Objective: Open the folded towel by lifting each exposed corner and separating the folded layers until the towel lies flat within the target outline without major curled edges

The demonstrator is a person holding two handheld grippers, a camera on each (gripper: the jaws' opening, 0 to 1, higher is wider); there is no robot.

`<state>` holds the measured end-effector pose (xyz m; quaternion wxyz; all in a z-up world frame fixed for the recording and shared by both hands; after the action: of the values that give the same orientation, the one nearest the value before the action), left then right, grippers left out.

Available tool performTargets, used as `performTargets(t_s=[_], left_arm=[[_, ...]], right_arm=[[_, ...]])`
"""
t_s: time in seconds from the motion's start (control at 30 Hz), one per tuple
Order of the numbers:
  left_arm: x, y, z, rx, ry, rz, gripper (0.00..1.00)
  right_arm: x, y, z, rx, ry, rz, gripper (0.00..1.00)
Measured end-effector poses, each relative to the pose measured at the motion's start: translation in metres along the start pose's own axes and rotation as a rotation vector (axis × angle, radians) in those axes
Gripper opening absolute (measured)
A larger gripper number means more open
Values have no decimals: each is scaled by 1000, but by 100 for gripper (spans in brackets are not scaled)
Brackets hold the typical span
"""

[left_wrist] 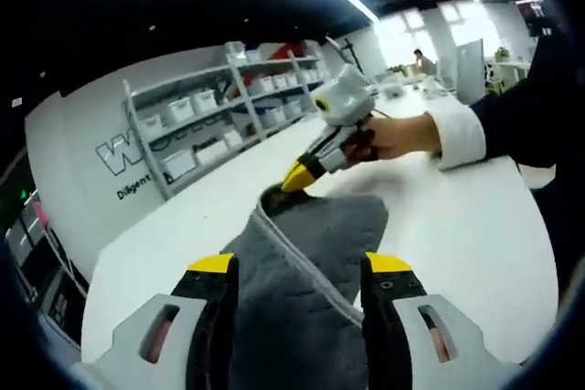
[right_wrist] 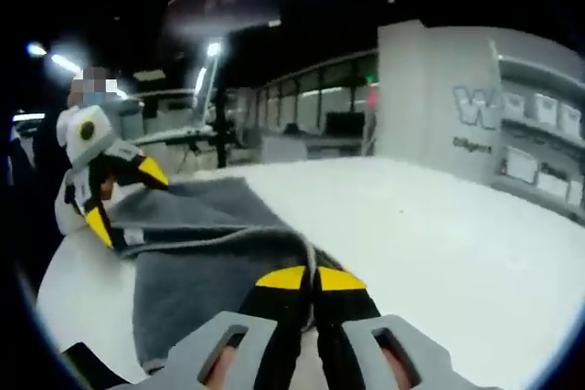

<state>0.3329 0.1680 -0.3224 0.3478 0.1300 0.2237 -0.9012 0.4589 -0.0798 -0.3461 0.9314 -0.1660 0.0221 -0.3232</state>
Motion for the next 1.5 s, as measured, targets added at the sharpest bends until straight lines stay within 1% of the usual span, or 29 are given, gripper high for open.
performTargets(t_s=[0.07,0.13,0.23,0.27,0.3,0.37,0.4,0.43,0.47,0.5,0.53,0.57,0.6,0.63,0.67,0.7,0.73,0.77,0.83,0.87,0.9,0.97,1.07,1.13,1.17,1.2,1.27,1.37,1.5], left_arm=[[1,-1,-1,-6,4,-8,53],[2,-1,-1,-7,5,-9,47],[5,0,-3,-19,5,-31,40],[8,2,-5,-34,-22,-67,37],[10,2,-6,-43,-56,-91,30],[12,4,-8,-56,-125,-108,24],[11,4,-8,-62,-135,-100,23],[10,6,-11,-88,-120,-81,23],[10,6,-13,-110,-98,-72,23],[11,7,-15,-132,-53,-75,23],[13,9,-16,-131,-58,-82,24],[14,9,-16,-129,-73,-93,26],[13,9,-16,-124,-95,-105,27],[13,8,-15,-120,-98,-107,28],[12,7,-16,-118,-98,-107,28],[12,7,-16,-115,-99,-108,28],[12,6,-16,-113,-103,-111,28],[12,6,-16,-111,-109,-114,28],[12,5,-16,-107,-112,-115,28],[12,4,-16,-102,-108,-118,29],[12,3,-15,-94,-105,-125,32],[13,3,-14,-80,-107,-133,39],[12,2,-12,-69,-81,-113,41],[11,3,-12,-80,-74,-91,41],[11,3,-13,-84,-73,-90,40],[11,4,-14,-93,-73,-92,39],[12,5,-16,-106,-77,-98,37],[12,4,-16,-113,-59,-88,33],[9,4,-18,-119,-86,-90,28]], right_arm=[[3,5,-6,-12,-5,-2,6],[6,6,-10,-24,32,3,9],[11,5,-8,22,109,35,12],[12,6,-9,25,146,67,14],[13,6,-10,19,172,83,16],[17,8,-13,13,177,73,16],[17,9,-14,12,175,73,16],[17,10,-16,10,174,83,16],[17,10,-16,10,176,90,17],[17,11,-16,10,179,92,17],[17,11,-17,10,185,94,17],[17,11,-17,8,190,95,13],[16,11,-17,7,186,98,5],[12,10,-15,-2,162,121,0],[12,9,-13,-3,115,96,0],[9,8,-11,-11,98,96,0],[8,7,-8,-10,107,103,0],[6,5,-5,1,103,110,0],[3,0,3,49,86,126,0],[0,-2,7,65,74,147,0],[-3,-5,11,70,67,163,0],[-7,-8,15,71,16,151,0],[-14,-9,17,54,-78,164,0],[-15,-7,15,25,-104,137,0],[-14,-7,13,3,-113,115,0],[-11,-5,10,-34,-138,60,0],[-8,-1,3,-82,-193,32,0],[-5,4,-3,-86,-190,16,1],[1,4,-3,-68,-133,-2,7]])
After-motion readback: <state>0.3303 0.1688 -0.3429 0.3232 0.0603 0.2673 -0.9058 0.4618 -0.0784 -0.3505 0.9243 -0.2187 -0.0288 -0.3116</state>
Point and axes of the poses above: the point that each gripper's makers call its tool centre point, and the gripper's own axes: y roughly forward along the fingers, x roughly to its right, z roughly out of its top, the point moved 10 cm from there along -y, roughly backward along the fingers, and after that the axes turned 2 degrees about y, right-handed, at the moved point
